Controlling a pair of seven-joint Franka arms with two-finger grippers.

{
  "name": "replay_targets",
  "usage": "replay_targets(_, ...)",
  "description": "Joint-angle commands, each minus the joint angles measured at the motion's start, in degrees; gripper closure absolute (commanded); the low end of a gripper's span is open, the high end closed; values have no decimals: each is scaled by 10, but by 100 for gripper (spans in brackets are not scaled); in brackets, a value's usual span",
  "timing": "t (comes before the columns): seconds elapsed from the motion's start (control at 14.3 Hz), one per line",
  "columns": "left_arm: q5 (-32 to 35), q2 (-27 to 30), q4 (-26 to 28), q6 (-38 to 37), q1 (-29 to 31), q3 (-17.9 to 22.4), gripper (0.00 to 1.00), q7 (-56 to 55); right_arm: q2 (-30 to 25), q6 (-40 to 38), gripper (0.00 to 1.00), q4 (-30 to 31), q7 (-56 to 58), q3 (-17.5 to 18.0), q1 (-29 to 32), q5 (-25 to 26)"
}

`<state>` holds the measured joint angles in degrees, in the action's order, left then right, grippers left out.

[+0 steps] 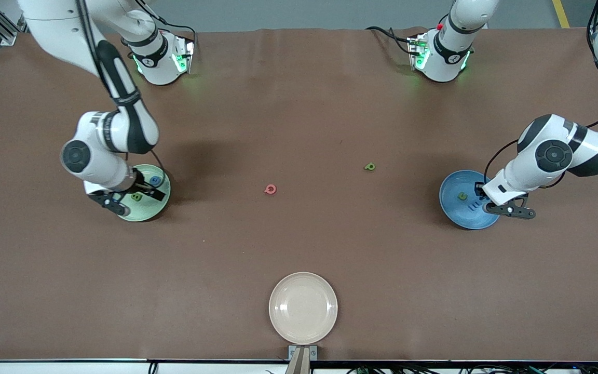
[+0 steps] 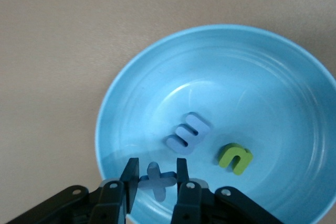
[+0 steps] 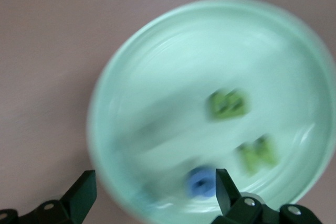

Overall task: Sort upper and lower case letters into plates
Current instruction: 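Drop the B in the green plate while the left gripper drops the plus, then grasp the q with the right gripper while the left gripper reaches the p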

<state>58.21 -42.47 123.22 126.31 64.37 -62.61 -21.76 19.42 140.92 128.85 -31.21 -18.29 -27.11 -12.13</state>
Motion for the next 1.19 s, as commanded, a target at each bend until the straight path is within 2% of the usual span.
replay_targets(0.0, 13, -5, 9, 17, 0, 9, 82, 1, -10, 1, 0, -13, -135, -3, -76, 3)
replay_targets(0.21, 13, -5, 11, 17, -2, 10, 79, 1, 24, 1, 0, -62, -288, -3, -151, -3)
replay_targets(0.28, 13, -4, 11, 17, -2, 11, 74, 1, 40, 2, 0, -82, -326, -3, -171, -10)
replay_targets(0.35, 13, -2, 11, 17, -2, 10, 50, 3, 61, 1, 0, -105, -360, -3, -190, -18)
replay_targets(0.42, 13, 1, 11, 17, -2, 9, 18, 2, 84, 1, 0, -128, -387, -3, -208, -26)
replay_targets(0.49, 13, 3, 11, 10, -2, 5, 4, -1, 104, 1, 0, -152, -410, -3, -219, -27)
replay_targets(0.56, 13, 5, 11, 4, -3, -7, 0, -7, 123, 1, 0, -172, -431, -3, -225, -26)
replay_targets(0.7, 8, 4, 11, -25, -3, -43, 0, -9, 157, 1, 6, -211, -461, -3, -235, -27)
replay_targets(0.84, 0, 2, 11, -62, -8, -87, 0, -62, 177, 1, 13, -236, -490, -1, -241, -27)
replay_targets(1.12, -18, 2, 24, -70, -97, -102, 0, -260, 185, 0, 24, -254, -514, 11, -247, -28)
